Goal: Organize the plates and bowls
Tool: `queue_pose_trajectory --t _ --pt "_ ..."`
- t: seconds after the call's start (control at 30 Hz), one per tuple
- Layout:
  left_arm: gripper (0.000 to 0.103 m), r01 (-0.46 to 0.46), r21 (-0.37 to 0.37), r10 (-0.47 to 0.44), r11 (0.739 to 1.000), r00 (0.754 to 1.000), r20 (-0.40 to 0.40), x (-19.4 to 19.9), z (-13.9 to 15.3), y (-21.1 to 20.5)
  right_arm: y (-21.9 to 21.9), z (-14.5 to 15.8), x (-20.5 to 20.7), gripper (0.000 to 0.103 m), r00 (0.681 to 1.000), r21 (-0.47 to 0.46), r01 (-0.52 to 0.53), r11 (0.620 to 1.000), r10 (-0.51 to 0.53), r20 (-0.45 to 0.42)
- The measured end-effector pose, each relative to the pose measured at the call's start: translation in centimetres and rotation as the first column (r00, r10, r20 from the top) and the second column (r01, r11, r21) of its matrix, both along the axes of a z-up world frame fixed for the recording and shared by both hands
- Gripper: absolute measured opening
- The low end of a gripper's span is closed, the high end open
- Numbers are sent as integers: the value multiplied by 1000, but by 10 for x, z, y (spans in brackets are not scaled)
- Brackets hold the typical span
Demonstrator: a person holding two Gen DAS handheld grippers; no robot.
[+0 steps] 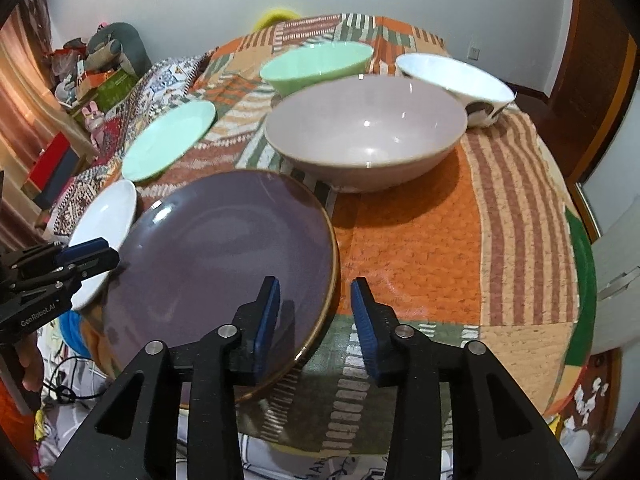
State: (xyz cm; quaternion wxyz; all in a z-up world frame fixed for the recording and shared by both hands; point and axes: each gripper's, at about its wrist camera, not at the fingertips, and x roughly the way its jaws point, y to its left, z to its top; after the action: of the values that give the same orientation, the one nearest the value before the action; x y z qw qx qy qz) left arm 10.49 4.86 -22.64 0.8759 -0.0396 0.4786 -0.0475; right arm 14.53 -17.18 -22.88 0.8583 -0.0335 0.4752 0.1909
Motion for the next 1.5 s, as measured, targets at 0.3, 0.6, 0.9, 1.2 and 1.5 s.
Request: queue_pose_trajectory --t 0.3,0.6,0.9,1.2,1.5 --pt "27 -88 -19 90 996 990 111 -19 43 36 22 40 -8 47 991 46 -54 997 48 121" --pt "40 -242 24 234 970 956 176 -41 61 95 76 63 -5 55 969 90 -166 982 146 200" --pt "43 -367 8 365 930 926 101 -59 33 153 135 48 4 60 953 94 -271 958 254 167" --pt "43 -430 -55 430 901 903 -14 -61 -18 187 179 8 14 60 944 46 -327 944 325 58" --pt "43 -424 -110 418 899 906 -71 -57 -50 201 200 -20 23 56 944 17 -326 945 327 -36"
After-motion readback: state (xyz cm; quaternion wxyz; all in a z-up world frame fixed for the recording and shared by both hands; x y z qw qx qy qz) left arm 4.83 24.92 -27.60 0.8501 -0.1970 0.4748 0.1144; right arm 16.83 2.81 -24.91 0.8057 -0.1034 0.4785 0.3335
